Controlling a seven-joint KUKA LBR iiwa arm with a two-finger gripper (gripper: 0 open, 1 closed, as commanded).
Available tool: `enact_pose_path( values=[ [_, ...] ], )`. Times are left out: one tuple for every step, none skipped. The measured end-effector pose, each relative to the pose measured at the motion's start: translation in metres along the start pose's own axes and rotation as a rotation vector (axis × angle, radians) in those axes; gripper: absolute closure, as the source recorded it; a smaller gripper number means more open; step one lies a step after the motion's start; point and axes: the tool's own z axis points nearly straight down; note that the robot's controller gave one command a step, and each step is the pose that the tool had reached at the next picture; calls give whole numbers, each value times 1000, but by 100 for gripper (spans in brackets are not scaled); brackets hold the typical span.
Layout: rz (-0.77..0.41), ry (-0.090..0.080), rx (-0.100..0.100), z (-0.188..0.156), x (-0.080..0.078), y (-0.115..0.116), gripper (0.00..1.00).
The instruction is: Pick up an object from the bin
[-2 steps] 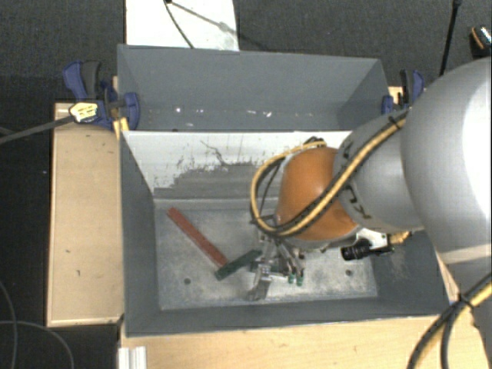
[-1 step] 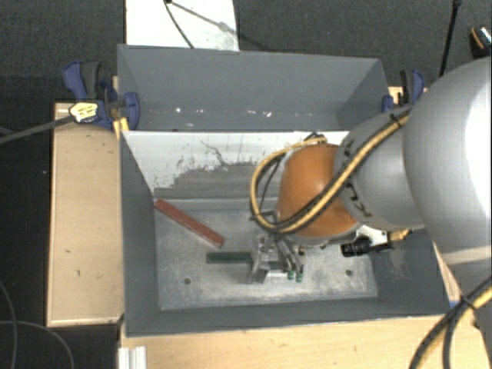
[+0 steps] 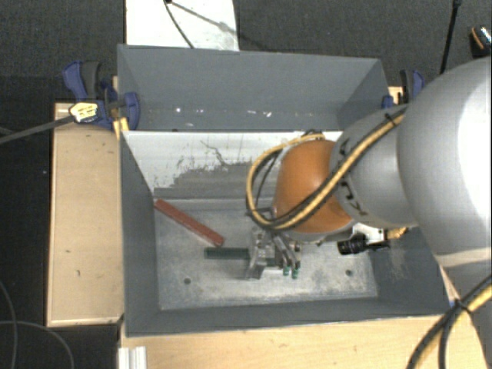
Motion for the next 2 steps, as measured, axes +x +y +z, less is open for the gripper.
enact_pose_path(
  values=[
    [2, 3, 1, 2, 1, 0, 0],
    [6, -1, 0, 0, 0, 0, 100]
  ],
)
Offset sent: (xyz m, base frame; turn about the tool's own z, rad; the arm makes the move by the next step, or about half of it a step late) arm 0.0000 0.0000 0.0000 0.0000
